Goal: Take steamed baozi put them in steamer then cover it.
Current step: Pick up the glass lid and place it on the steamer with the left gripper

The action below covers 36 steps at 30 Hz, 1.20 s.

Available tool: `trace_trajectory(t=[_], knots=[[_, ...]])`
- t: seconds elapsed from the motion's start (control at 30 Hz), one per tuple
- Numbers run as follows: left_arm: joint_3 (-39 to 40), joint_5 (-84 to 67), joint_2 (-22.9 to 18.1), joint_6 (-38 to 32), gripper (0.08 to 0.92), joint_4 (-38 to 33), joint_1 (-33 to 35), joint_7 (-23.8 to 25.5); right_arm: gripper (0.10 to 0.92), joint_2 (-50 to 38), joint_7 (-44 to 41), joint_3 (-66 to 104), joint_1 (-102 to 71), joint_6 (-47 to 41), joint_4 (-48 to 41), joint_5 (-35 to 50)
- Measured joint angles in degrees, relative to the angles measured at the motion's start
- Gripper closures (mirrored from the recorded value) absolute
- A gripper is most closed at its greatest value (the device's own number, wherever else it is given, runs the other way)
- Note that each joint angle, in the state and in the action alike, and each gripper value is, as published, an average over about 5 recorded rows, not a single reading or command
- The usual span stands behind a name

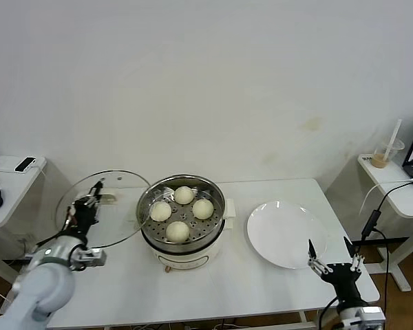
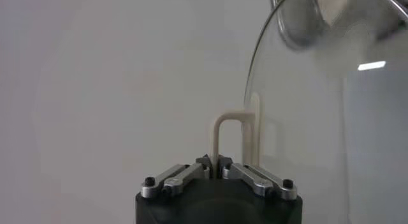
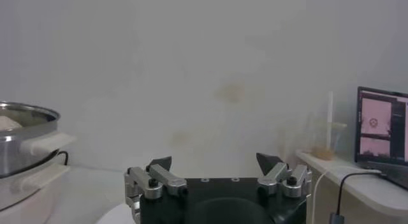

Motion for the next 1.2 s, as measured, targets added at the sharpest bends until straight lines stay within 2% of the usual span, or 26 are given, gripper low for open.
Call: trace_trajectory(t=[0.2,0.53,1.2], knots=[[8.3,1.4,-2.2,3.9,0.856,0.5,-7.4,2.6,0.203,1.3,-0.1,-1.3,0.8,0.0,-1.1,-2.2],[18.9,4.5,-8.5,7.8,0.856,3.5,-17.0,5.7,0.203,3.0,-0.2,-2.9,1.5,0.3,-2.2,-5.3],[24.2,13.5,-18.4,8.4,0.856,8.9,-19.2,7.7,0.203,4.6,0.0,-4.9,2.0,1.2,-3.5,-8.3]])
